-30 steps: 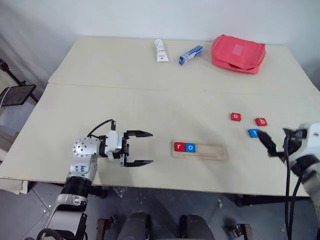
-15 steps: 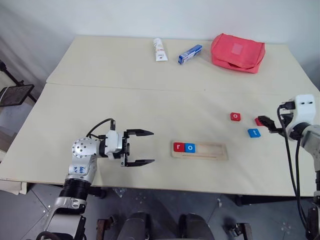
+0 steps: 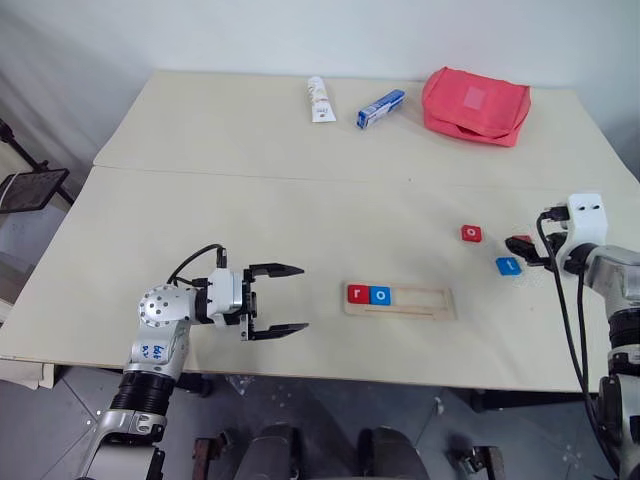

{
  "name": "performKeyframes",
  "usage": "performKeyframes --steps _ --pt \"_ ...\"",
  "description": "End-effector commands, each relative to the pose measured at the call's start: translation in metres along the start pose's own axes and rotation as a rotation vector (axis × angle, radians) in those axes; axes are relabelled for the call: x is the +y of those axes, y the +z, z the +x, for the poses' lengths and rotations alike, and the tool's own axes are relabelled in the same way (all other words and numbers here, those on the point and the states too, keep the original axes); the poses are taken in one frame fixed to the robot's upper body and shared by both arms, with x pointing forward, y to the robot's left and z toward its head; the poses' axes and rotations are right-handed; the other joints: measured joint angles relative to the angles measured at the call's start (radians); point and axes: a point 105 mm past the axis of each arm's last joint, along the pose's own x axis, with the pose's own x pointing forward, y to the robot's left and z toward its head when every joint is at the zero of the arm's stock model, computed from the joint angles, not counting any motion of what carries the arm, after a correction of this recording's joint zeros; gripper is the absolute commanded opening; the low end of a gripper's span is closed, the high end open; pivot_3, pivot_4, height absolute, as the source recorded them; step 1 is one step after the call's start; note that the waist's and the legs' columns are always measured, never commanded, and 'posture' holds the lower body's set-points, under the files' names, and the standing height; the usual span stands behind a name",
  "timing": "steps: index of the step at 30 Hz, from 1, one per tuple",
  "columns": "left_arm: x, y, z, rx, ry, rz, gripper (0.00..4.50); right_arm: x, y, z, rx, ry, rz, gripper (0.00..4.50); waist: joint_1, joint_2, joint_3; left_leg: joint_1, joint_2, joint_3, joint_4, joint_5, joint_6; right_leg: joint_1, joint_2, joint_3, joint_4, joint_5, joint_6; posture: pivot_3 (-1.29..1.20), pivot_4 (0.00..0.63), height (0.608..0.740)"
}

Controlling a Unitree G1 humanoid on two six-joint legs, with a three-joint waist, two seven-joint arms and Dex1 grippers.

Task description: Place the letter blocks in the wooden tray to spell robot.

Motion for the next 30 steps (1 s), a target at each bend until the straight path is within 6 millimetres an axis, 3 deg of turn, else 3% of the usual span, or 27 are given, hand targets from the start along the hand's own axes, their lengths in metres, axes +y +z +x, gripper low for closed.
performKeyframes --steps 1,3,6,13,17,21,26,30 --pt "0.000 0.006 0.001 0.000 -0.001 0.038 4.46 -0.005 0.005 0.000 0.009 -0.018 0.005 4.50 -0.001 0.000 0.000 0.000 0.000 0.000 0.000 0.000 0.000 0.000 0.000 0.000 0.000 0.000 0.000 0.00 0.150 0.740" --pt "0.000 0.006 0.001 0.002 0.003 0.039 4.46 -0.005 0.003 0.001 0.023 -0.021 0.017 4.50 -0.001 0.000 0.000 0.000 0.001 0.000 0.000 0.000 0.000 0.000 0.000 0.000 0.000 0.000 0.000 0.00 0.150 0.740" --pt "-0.002 0.006 0.000 0.003 0.005 0.039 4.50 -0.006 0.000 0.003 0.029 -0.032 0.038 3.90 -0.001 0.000 0.000 0.000 0.001 0.000 0.000 0.000 0.000 0.000 0.000 0.000 0.000 0.000 0.000 0.00 0.150 0.740" --pt "-0.003 0.005 -0.002 0.006 0.008 0.033 4.50 -0.006 0.001 0.003 0.012 -0.038 0.045 1.54 0.002 0.000 0.000 0.000 0.000 -0.001 0.001 0.000 0.000 0.001 0.000 0.000 0.000 0.000 0.000 0.00 0.150 0.740" --pt "0.002 0.002 -0.003 0.008 0.013 0.032 4.50 -0.010 0.026 -0.011 -0.115 -0.078 0.031 1.46 0.005 0.000 0.000 0.000 0.000 -0.001 0.001 0.000 0.000 0.001 0.000 0.000 0.000 0.000 0.000 0.00 0.150 0.740" --pt "0.002 -0.002 -0.003 0.004 0.005 0.027 4.50 0.002 0.041 -0.039 -0.215 -0.075 0.014 1.46 0.003 0.000 0.000 -0.001 0.000 -0.001 0.000 0.000 0.000 0.000 0.000 -0.001 0.000 0.000 0.000 0.00 0.150 0.740" --pt "0.003 -0.006 -0.004 -0.010 -0.012 0.018 4.50 0.032 0.034 -0.079 -0.252 -0.063 -0.025 1.46 0.006 0.000 0.000 -0.001 0.001 -0.001 -0.001 0.000 -0.001 0.000 0.001 -0.001 0.000 0.000 0.000 0.00 0.150 0.740" --pt "0.008 -0.008 -0.005 -0.015 -0.025 0.015 4.50 0.061 0.005 -0.110 -0.212 -0.049 -0.006 1.46 0.014 0.000 0.000 0.000 0.001 -0.002 0.000 0.000 -0.001 0.000 0.001 0.000 0.000 0.000 0.000 0.00 0.150 0.740"
